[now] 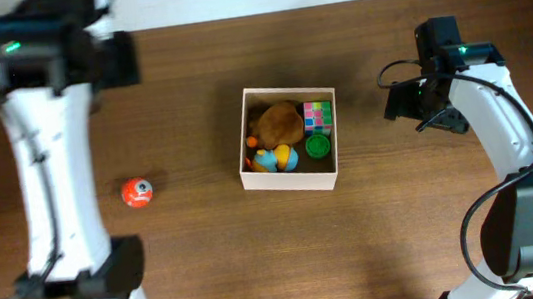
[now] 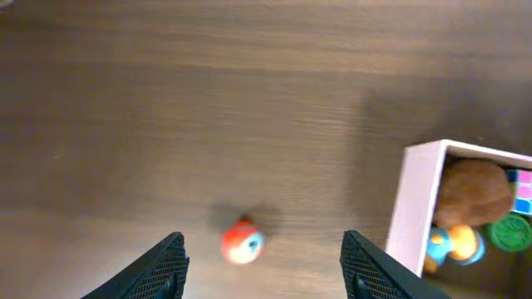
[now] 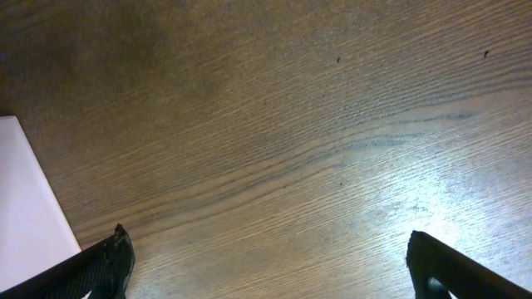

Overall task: Pack container
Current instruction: 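Open the left gripper and lift it out of the box, then move the left gripper down over the red-grey ball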

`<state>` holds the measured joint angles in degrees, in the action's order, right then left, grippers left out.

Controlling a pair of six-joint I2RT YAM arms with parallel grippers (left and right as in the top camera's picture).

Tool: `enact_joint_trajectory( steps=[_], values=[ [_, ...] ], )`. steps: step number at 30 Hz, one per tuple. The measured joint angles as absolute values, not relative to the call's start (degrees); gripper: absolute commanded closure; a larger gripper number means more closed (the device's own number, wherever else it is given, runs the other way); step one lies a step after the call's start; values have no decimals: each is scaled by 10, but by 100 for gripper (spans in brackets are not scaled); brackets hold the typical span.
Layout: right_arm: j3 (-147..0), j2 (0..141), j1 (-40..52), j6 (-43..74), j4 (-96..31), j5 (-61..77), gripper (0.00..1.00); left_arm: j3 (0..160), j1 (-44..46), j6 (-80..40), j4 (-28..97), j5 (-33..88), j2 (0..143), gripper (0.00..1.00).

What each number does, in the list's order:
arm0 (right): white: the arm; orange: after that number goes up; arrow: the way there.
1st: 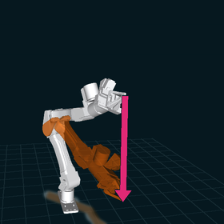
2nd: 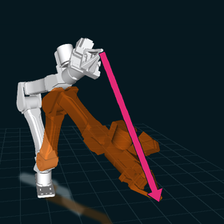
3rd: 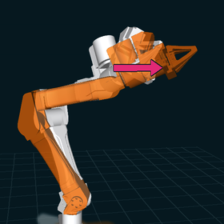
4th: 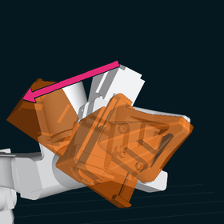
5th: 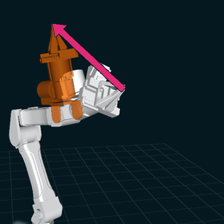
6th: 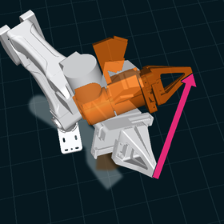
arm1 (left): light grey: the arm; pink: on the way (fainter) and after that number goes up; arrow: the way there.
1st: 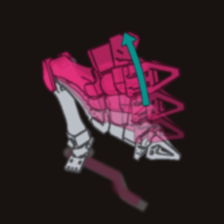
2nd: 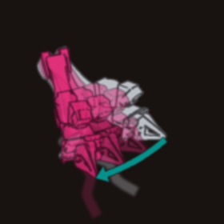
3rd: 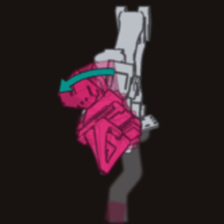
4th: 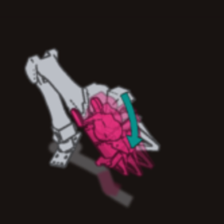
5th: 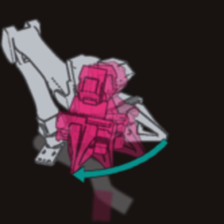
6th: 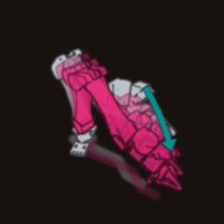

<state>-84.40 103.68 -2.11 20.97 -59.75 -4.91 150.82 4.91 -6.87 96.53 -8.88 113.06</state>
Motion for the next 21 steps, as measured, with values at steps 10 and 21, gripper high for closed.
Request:
enact_joint_trajectory(
  steps=[10, 21],
  values=[
    [-844, 1037, -21, 210, -598, -49, 1, 1232, 34, -100, 964, -102, 960, 39],
    [-844, 1037, -21, 210, -597, -49, 1, 886, 43, -152, 764, -53, 932, 33]
  ],
)
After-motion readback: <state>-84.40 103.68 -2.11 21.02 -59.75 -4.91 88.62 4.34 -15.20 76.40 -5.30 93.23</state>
